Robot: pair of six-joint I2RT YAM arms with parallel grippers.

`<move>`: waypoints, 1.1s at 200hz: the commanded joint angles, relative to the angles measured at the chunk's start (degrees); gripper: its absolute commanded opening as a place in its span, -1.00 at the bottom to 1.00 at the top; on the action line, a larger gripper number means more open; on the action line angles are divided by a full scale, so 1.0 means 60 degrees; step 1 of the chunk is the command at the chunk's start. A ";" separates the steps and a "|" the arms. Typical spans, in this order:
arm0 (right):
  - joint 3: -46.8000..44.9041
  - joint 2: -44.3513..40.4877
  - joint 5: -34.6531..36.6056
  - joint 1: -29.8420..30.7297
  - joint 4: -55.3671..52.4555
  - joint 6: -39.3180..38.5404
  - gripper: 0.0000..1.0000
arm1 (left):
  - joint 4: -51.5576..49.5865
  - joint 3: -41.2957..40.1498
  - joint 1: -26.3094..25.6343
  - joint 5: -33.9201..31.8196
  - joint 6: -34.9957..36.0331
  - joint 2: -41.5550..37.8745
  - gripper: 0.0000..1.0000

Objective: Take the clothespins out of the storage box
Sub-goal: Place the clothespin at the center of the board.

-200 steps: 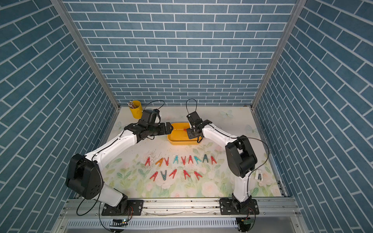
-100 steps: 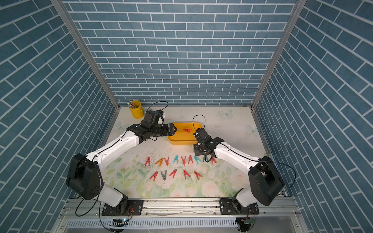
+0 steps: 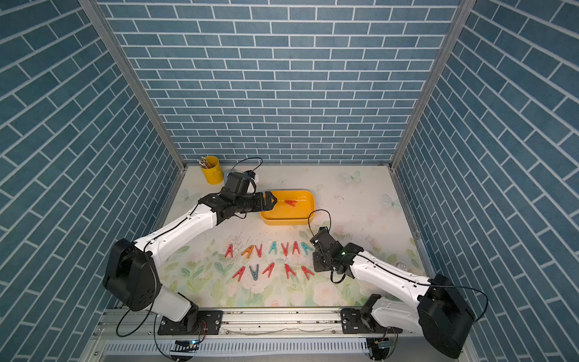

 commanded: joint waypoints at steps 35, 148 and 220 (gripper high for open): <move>-0.0979 -0.0537 0.0140 0.0927 0.0123 0.1772 -1.00 | 0.0204 -0.0058 -0.0060 0.0068 -0.0197 0.0085 0.99; -0.0854 -0.0071 0.0438 0.1190 0.0265 0.1828 -0.42 | -0.0013 -0.0147 -0.0179 -0.0087 -0.0175 -0.0030 0.99; 0.0771 -0.0596 0.1573 0.1133 -0.0478 0.0864 0.05 | -0.0319 0.0462 -0.0602 -0.0450 -0.0370 0.0713 0.98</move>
